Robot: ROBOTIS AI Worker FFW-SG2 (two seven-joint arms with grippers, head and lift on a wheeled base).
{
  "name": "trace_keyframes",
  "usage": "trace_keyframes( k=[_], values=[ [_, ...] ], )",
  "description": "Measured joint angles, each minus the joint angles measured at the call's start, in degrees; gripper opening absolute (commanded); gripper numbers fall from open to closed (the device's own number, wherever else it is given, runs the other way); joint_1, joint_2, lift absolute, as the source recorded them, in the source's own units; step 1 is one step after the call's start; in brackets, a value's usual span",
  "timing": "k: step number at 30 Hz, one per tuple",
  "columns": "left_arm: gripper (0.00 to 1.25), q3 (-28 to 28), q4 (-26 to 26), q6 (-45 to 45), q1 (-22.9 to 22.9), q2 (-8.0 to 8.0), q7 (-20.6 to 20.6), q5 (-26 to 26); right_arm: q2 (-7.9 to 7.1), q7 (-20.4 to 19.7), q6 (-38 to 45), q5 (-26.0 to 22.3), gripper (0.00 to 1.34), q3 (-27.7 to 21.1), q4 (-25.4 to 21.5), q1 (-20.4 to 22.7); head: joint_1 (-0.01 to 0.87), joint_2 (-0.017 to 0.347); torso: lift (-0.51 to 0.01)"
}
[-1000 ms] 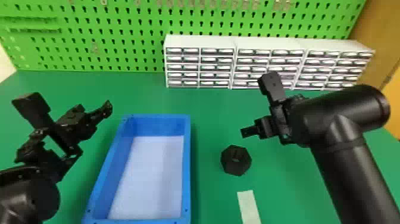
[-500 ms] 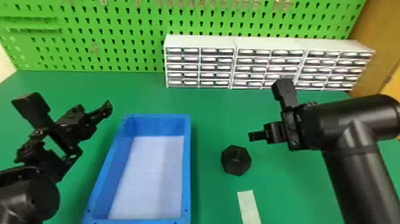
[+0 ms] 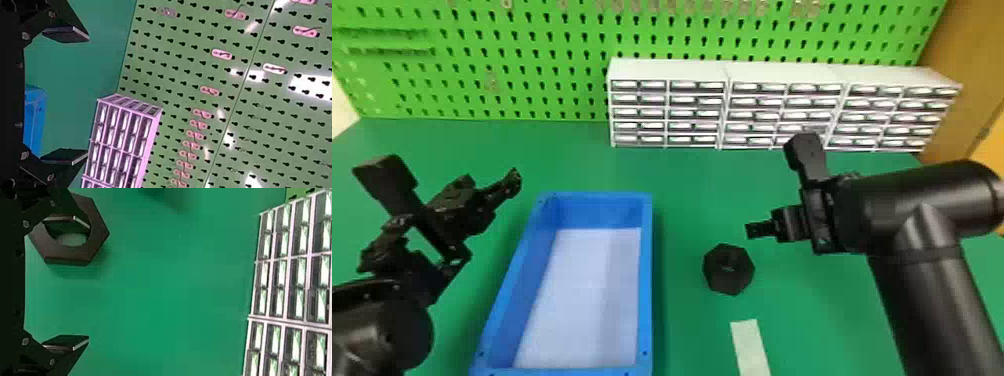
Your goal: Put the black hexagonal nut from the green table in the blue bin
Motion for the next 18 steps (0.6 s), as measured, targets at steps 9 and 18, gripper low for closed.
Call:
trace_keyframes(
  k=[9,18],
  values=[
    [1.01,-0.01,0.0,0.0,0.06,0.0,0.0,0.08,0.34,0.0,1.73,0.32,1.06,0.96,-0.02,0.39,0.692,0.009,-0.097],
    [1.01,-0.01,0.0,0.0,0.09,0.01,0.0,0.17,0.56,0.0,2.59,0.67,1.06,1.0,-0.02,0.92,0.692,0.009,-0.097]
  ],
)
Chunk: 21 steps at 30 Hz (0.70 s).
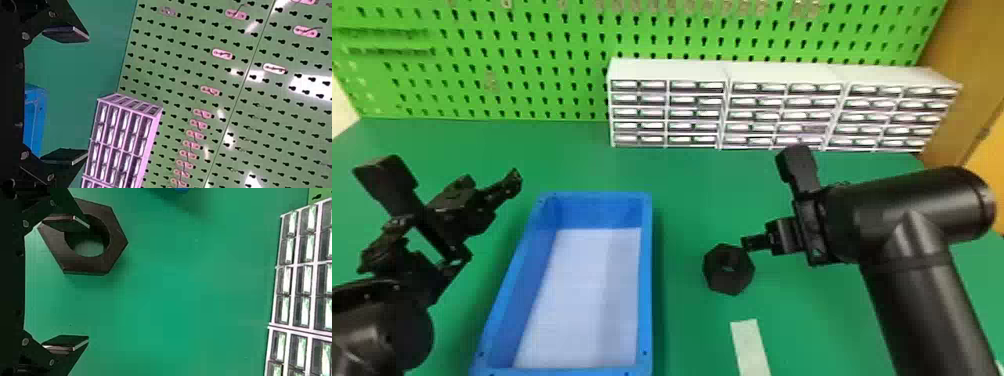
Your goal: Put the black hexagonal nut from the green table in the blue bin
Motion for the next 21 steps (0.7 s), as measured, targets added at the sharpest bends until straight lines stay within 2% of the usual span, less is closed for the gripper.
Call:
trace_keyframes(
  k=[21],
  values=[
    [1.01,0.01,0.0,0.0,0.0,-0.04,0.0,0.18,-0.07,0.0,-1.37,2.17,1.06,0.62,0.88,0.81,0.692,0.009,-0.097]
  ],
)
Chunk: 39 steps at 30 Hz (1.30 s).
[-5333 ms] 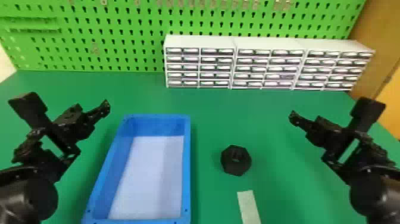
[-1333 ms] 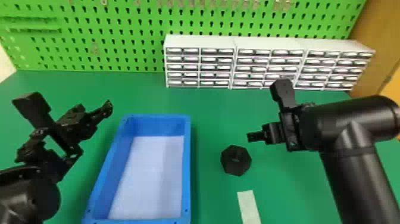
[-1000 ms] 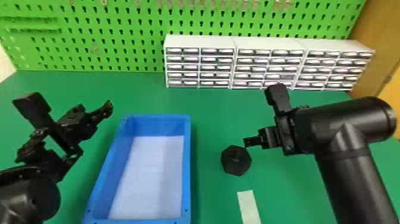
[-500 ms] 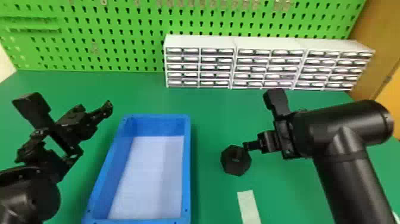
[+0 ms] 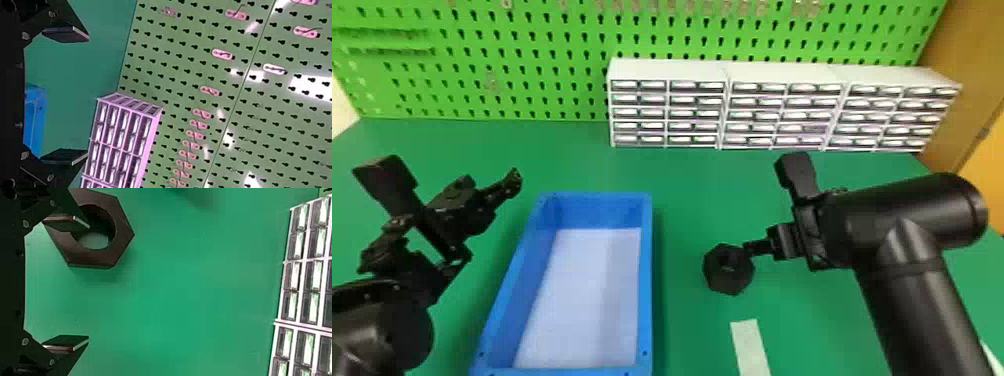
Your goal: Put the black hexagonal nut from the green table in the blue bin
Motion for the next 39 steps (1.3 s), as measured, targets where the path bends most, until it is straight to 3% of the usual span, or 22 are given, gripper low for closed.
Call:
trace_keyframes(
  k=[11,19,39],
  values=[
    [1.01,-0.14,0.0,0.0,-0.09,0.01,0.0,0.0,0.01,0.0,-3.82,-0.23,1.06,-0.18,2.73,-0.22,0.692,0.009,-0.097],
    [1.01,-0.12,0.0,0.0,-0.09,0.01,0.0,0.01,0.02,0.0,-7.69,-3.0,1.06,-0.85,5.66,-0.03,0.692,0.009,-0.097],
    [1.01,-0.18,0.0,0.0,-0.09,0.01,0.0,0.0,-0.1,0.0,-8.3,-2.96,1.06,-0.06,6.69,0.16,0.692,0.009,-0.097]
  ],
)
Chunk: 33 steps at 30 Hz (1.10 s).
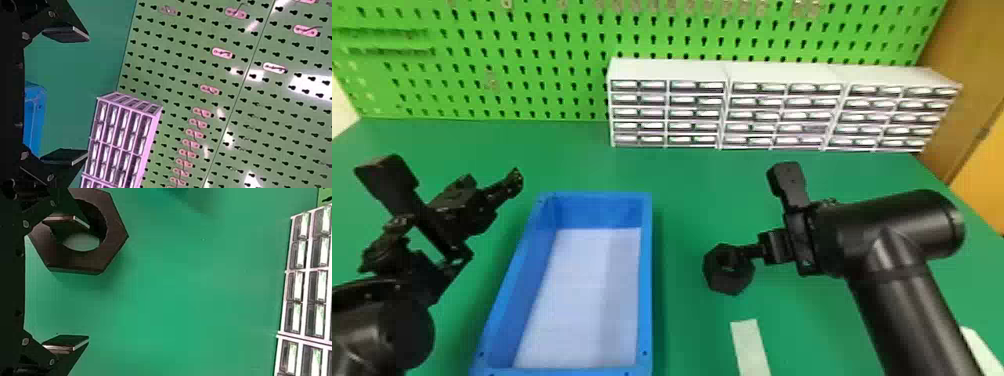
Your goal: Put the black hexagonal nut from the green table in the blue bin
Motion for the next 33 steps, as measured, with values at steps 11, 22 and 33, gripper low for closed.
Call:
trace_keyframes(
  k=[11,22,33],
  values=[
    [1.01,0.08,0.0,0.0,0.09,0.0,0.0,0.03,-0.01,0.0,-1.68,0.15,1.06,-0.16,1.14,0.48,0.692,0.009,-0.097],
    [1.01,-0.01,0.0,0.0,0.09,0.01,0.0,0.01,0.0,0.0,-3.59,0.22,1.06,-0.18,1.88,0.8,0.692,0.009,-0.097],
    [1.01,-0.01,0.0,0.0,0.09,0.02,0.0,0.04,0.0,0.0,-5.08,-0.08,1.06,-0.02,2.63,1.0,0.692,0.009,-0.097]
  ],
)
